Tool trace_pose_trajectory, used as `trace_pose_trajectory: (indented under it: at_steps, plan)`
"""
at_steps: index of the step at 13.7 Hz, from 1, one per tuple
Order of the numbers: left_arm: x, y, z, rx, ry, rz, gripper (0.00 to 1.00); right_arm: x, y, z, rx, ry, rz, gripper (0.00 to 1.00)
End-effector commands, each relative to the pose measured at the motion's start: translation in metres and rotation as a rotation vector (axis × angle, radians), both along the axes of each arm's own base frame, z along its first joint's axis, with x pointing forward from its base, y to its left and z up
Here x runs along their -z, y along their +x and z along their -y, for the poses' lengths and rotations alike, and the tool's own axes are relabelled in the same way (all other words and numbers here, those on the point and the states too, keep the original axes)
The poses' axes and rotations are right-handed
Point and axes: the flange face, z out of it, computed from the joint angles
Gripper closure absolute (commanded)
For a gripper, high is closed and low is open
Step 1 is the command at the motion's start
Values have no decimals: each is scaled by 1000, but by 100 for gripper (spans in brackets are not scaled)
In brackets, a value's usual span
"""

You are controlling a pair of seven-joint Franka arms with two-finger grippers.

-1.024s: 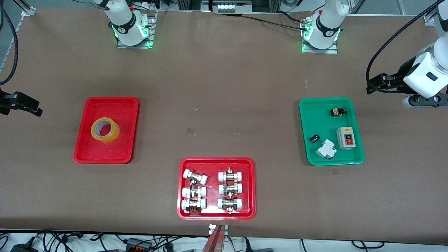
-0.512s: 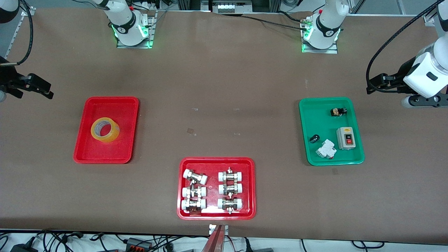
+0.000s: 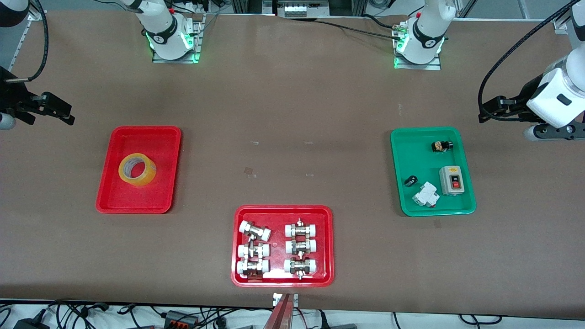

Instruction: Left arm passes tape to right arm into tray

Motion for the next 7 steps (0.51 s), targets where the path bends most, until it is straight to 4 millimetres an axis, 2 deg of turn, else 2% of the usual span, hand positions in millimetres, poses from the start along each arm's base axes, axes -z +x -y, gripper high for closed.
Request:
trace_pose_trajectory:
  at_steps: [1,7]
  plan:
    - [-9,-2,-1,19,-11,14,0,-8,-9,0,-11,-2,5,0]
    - [-9,-1,-1,21,-11,21,0,-13,-13,1,-9,-2,2,0]
